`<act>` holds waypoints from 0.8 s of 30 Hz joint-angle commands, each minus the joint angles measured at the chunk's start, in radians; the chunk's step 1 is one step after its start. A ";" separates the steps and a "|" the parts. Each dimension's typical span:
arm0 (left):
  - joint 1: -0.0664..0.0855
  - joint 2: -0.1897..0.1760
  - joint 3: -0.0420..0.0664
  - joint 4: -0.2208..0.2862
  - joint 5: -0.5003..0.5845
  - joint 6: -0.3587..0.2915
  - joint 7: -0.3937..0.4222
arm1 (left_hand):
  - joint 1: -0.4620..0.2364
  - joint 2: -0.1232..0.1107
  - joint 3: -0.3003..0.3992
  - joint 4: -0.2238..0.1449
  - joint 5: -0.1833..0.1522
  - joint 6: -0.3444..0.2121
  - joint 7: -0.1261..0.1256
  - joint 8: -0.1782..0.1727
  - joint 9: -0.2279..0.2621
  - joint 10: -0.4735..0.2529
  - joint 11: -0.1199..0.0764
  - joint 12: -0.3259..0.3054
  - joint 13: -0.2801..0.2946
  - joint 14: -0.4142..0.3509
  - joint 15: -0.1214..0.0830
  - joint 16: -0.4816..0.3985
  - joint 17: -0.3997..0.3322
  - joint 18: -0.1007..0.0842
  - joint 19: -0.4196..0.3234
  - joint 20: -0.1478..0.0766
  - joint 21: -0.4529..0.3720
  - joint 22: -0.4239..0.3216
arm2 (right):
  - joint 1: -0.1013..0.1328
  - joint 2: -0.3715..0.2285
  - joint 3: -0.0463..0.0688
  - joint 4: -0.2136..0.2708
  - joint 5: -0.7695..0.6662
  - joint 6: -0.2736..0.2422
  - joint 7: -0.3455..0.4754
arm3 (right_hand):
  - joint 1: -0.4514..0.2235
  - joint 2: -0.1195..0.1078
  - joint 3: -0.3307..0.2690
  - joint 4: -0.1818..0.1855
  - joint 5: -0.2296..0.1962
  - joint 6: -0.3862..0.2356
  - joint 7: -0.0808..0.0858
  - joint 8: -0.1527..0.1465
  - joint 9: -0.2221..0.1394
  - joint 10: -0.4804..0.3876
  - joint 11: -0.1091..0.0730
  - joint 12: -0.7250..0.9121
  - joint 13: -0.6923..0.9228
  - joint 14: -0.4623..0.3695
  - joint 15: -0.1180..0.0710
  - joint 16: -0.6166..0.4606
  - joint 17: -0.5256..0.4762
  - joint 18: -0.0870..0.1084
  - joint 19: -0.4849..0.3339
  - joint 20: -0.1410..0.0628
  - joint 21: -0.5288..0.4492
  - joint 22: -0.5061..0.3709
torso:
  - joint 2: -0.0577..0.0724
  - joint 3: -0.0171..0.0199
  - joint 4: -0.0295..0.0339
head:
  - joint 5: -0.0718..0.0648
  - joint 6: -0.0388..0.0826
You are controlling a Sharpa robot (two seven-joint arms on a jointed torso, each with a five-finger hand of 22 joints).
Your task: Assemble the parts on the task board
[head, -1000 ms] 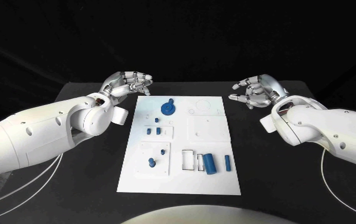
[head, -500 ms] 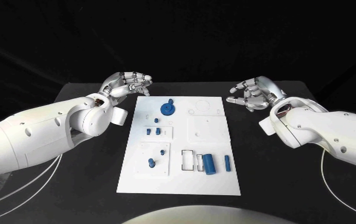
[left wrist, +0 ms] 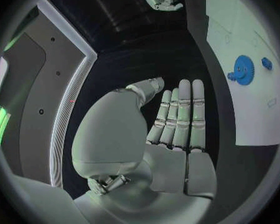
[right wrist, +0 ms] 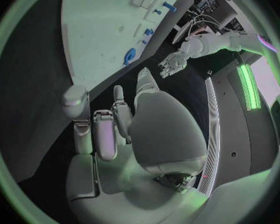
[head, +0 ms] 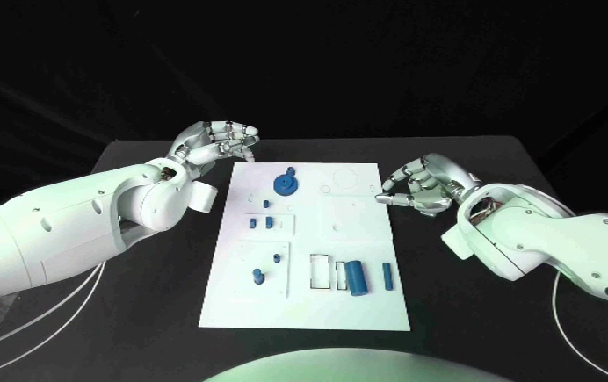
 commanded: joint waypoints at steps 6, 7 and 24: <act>0.000 0.002 0.001 0.002 0.006 0.014 0.011 | 0.000 0.007 -0.004 0.000 0.000 0.002 0.023 0.003 -0.001 0.005 -0.001 0.006 -0.001 0.000 -0.005 -0.004 -0.001 0.012 -0.003 -0.002 -0.005 -0.001 | -0.032 -0.020 -0.005 0.090 -0.096 0.057 -0.204 | -0.038 0.002 -0.033 0.001 -0.005 0.020 -0.005 0.019 0.008 0.016 -0.011 0.037 0.054 0.070 -0.011 0.016 0.065 -0.014 0.021 -0.005 0.045 0.028 | 0.000 -0.0010 -0.0004 | -0.003 -0.010; 0.000 0.002 0.001 0.002 0.006 0.014 0.011 | 0.000 0.007 -0.004 -0.001 0.000 0.002 0.023 0.004 -0.002 0.005 -0.001 0.006 -0.002 0.001 -0.005 -0.006 -0.002 0.012 -0.002 -0.002 -0.007 -0.002 | -0.036 -0.019 -0.005 0.096 -0.099 0.058 -0.213 | -0.042 0.002 -0.035 0.002 -0.005 0.022 -0.006 0.020 0.009 0.018 -0.012 0.040 0.056 0.071 -0.011 0.017 0.067 -0.015 0.022 -0.005 0.049 0.030 | 0.000 -0.0010 0.0002 | -0.004 -0.012; 0.000 0.001 0.001 0.003 0.006 0.018 0.008 | 0.000 0.007 -0.004 -0.001 0.000 0.002 0.023 0.004 -0.002 0.005 -0.001 0.006 -0.002 0.001 -0.005 -0.006 -0.002 0.012 -0.002 -0.002 -0.007 -0.002 | -0.108 0.015 -0.010 0.126 -0.184 0.061 -0.294 | -0.061 -0.005 -0.047 0.002 -0.004 0.031 -0.011 0.031 0.014 0.021 -0.016 0.045 0.060 0.072 -0.015 0.020 0.074 -0.016 0.025 -0.008 0.055 0.036 | 0.001 -0.0003 0.0001 | -0.005 -0.022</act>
